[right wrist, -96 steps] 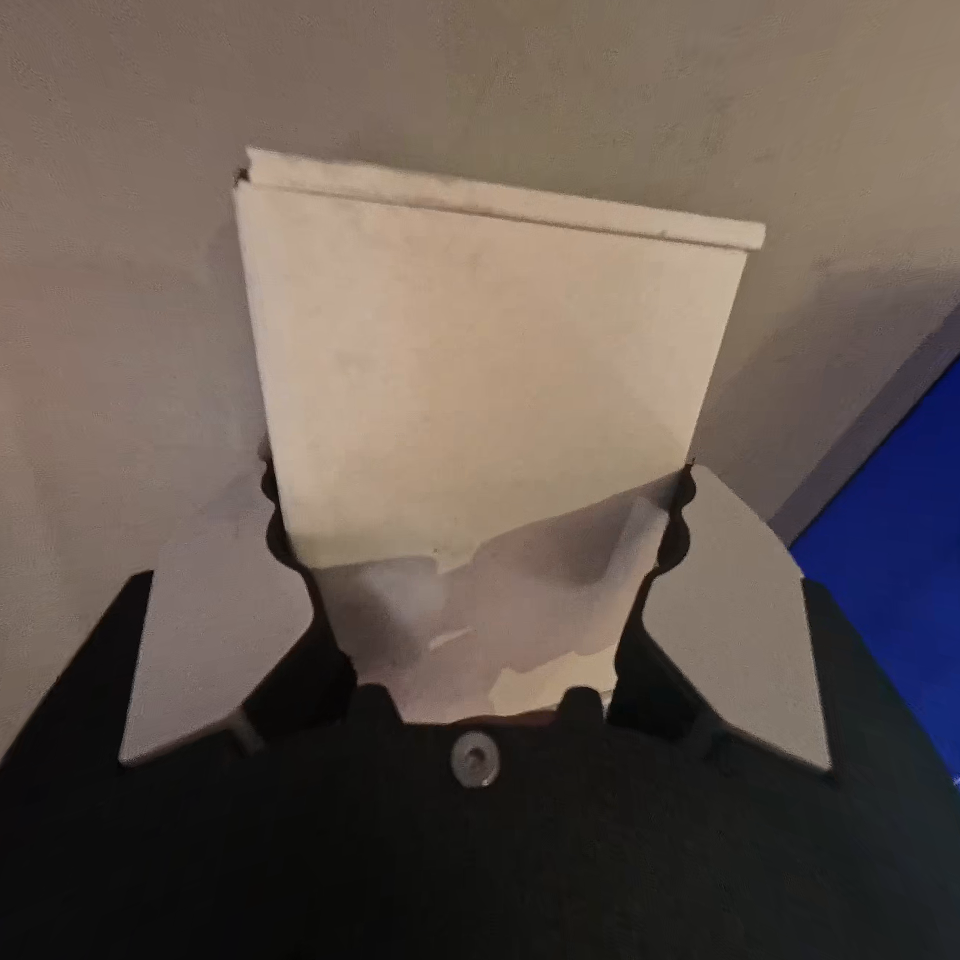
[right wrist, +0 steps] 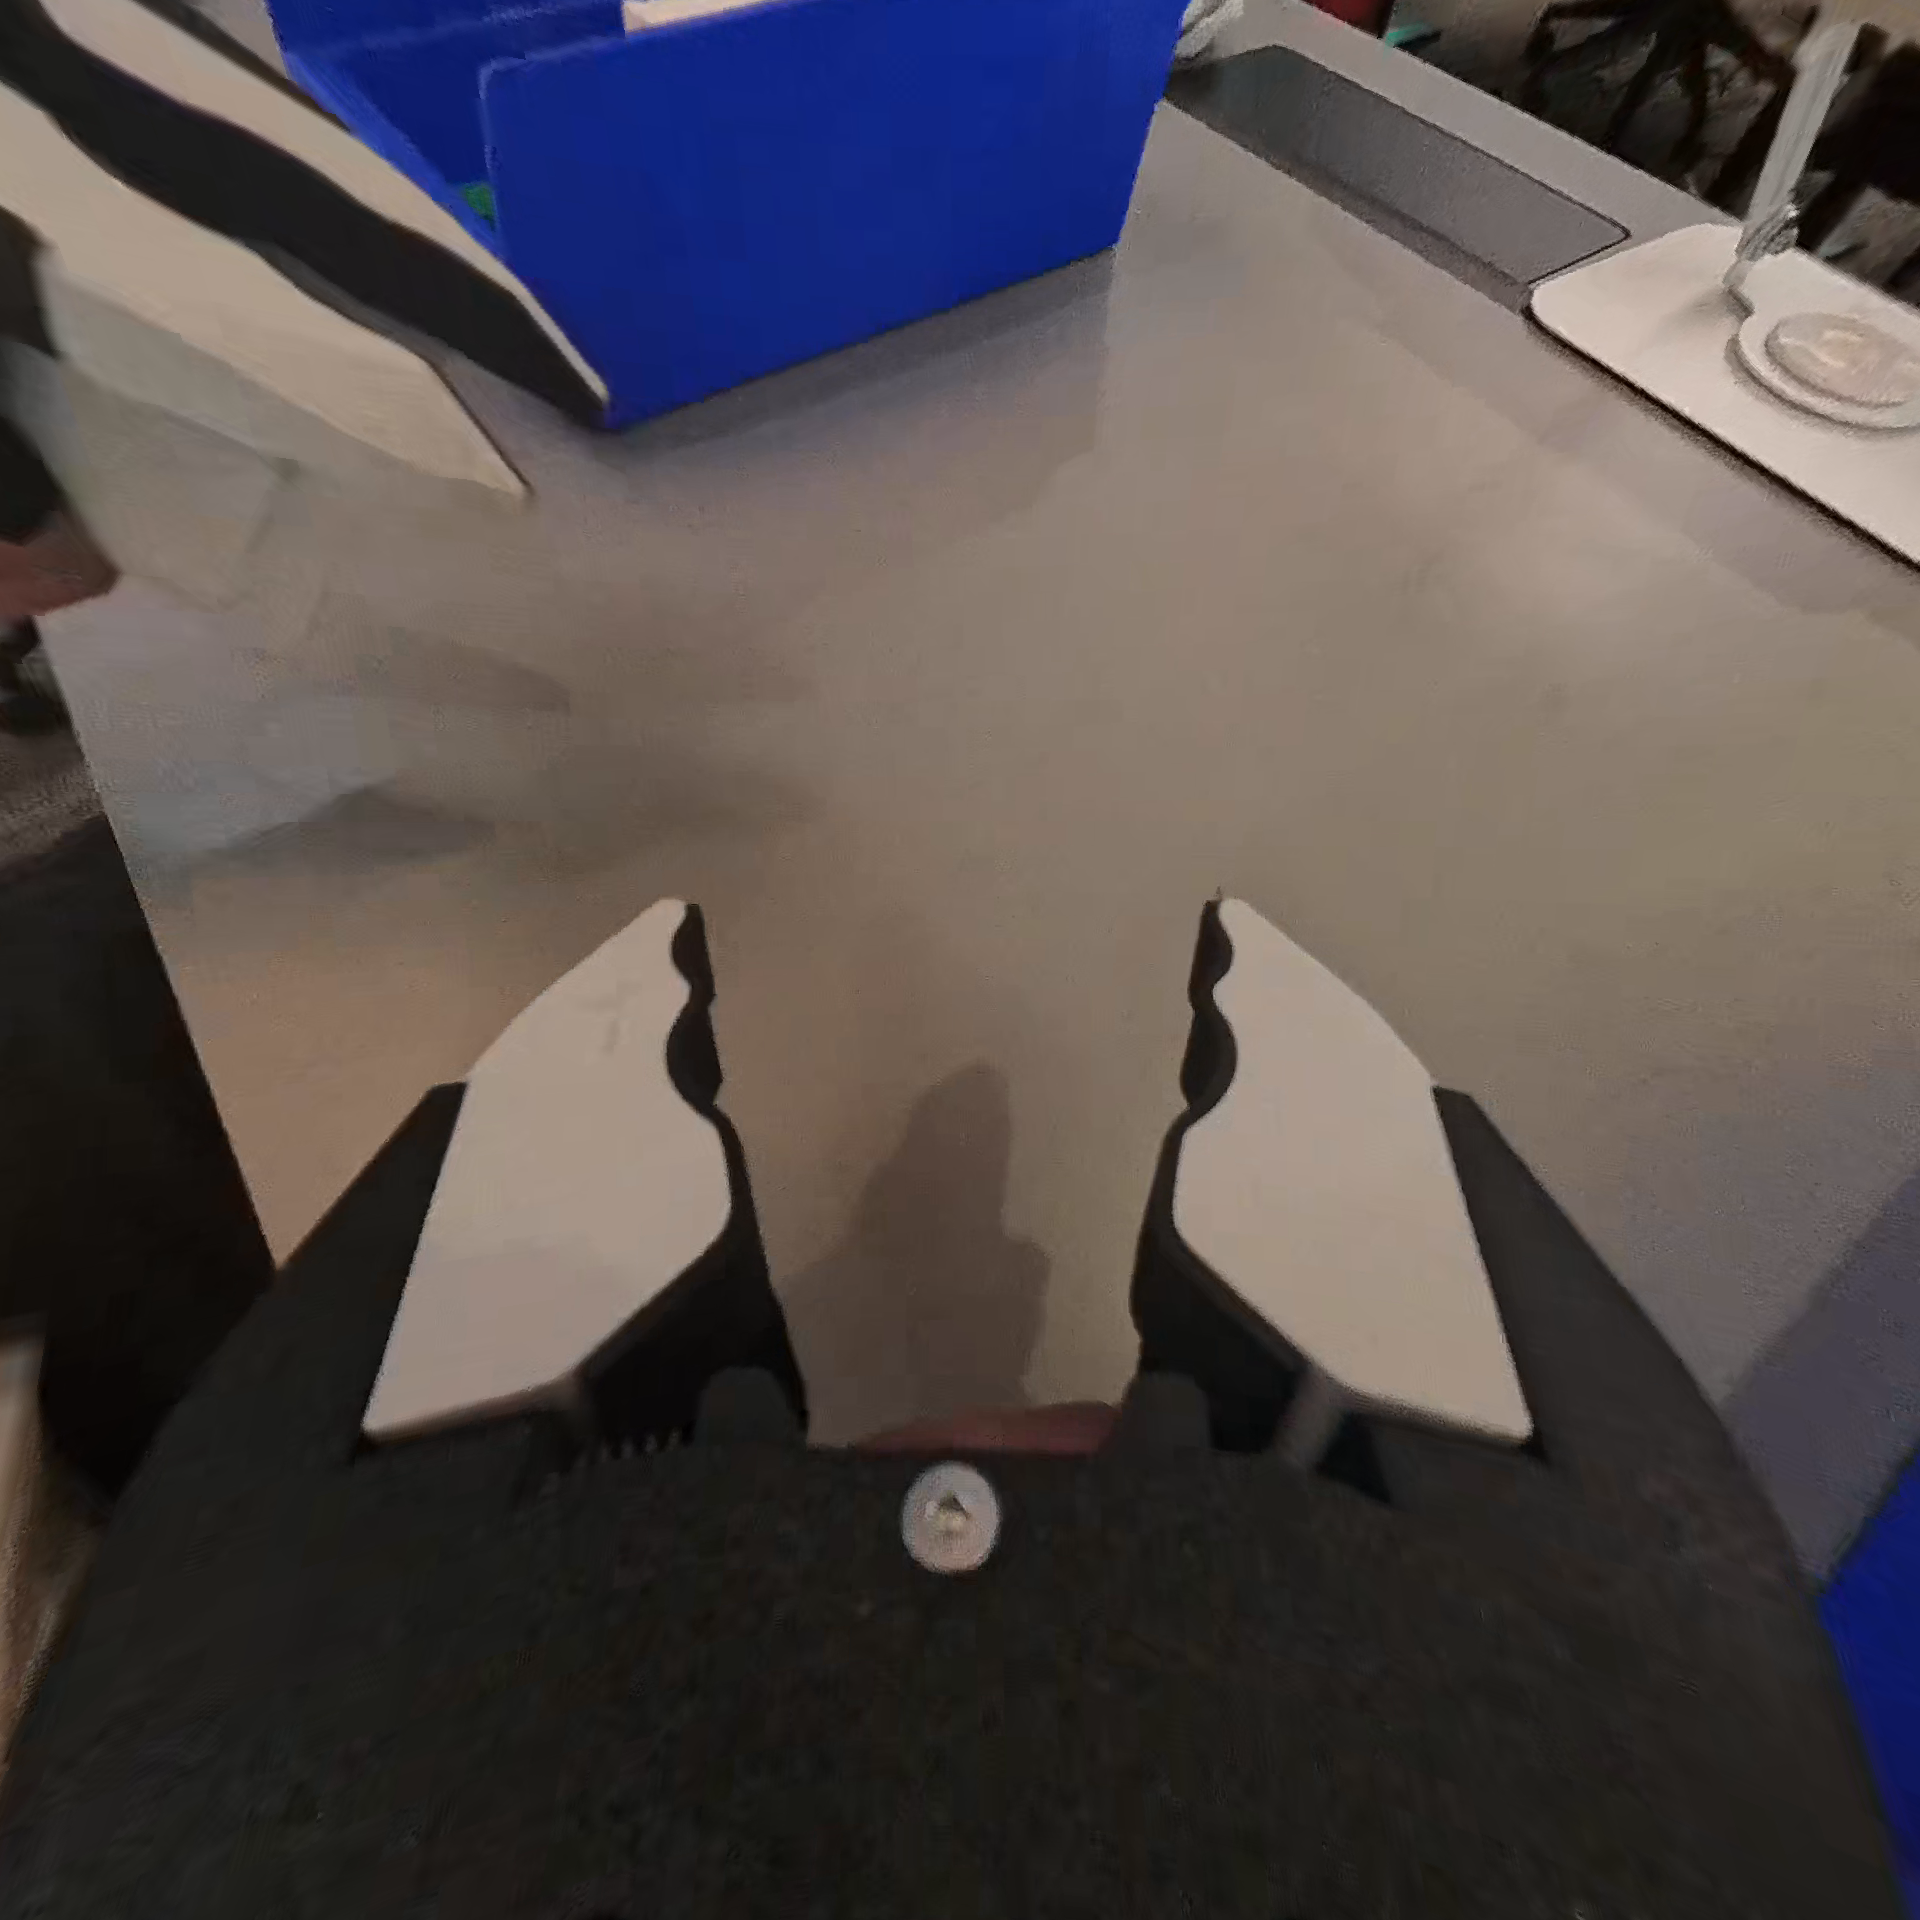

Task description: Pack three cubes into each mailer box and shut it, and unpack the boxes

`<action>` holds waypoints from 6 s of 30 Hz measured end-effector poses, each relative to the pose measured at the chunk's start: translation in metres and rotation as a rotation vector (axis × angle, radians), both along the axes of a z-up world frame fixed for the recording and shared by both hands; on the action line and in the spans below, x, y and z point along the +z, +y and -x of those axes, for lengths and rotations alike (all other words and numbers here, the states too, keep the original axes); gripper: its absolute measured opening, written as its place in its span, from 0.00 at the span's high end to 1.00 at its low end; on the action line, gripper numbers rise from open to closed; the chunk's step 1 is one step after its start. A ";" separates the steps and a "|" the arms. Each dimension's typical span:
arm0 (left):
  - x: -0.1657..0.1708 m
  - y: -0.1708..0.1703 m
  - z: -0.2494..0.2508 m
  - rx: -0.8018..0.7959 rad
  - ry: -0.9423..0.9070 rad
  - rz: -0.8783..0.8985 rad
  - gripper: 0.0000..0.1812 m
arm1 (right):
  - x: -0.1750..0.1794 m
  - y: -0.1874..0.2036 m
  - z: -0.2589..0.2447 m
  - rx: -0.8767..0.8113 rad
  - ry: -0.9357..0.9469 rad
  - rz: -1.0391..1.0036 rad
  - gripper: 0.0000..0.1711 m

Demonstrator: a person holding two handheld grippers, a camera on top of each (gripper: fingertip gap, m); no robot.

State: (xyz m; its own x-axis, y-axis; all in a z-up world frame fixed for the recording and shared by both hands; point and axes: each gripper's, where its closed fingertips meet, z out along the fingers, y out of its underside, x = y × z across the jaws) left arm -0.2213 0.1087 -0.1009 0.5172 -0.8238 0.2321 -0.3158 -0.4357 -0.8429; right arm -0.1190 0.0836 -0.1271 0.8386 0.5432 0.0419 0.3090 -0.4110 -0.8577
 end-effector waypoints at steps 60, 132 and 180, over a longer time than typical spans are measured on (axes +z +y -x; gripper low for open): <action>-0.084 0.324 0.189 0.440 1.140 0.428 0.27 | -0.038 -0.040 0.017 0.074 0.079 0.116 0.54; 0.039 0.085 -0.019 -0.539 0.298 -0.066 0.47 | 0.030 0.064 -0.025 0.351 -0.142 0.239 0.62; 0.008 0.071 -0.041 -0.302 -0.121 -0.273 0.52 | 0.058 0.076 0.007 0.254 -0.533 -0.234 0.74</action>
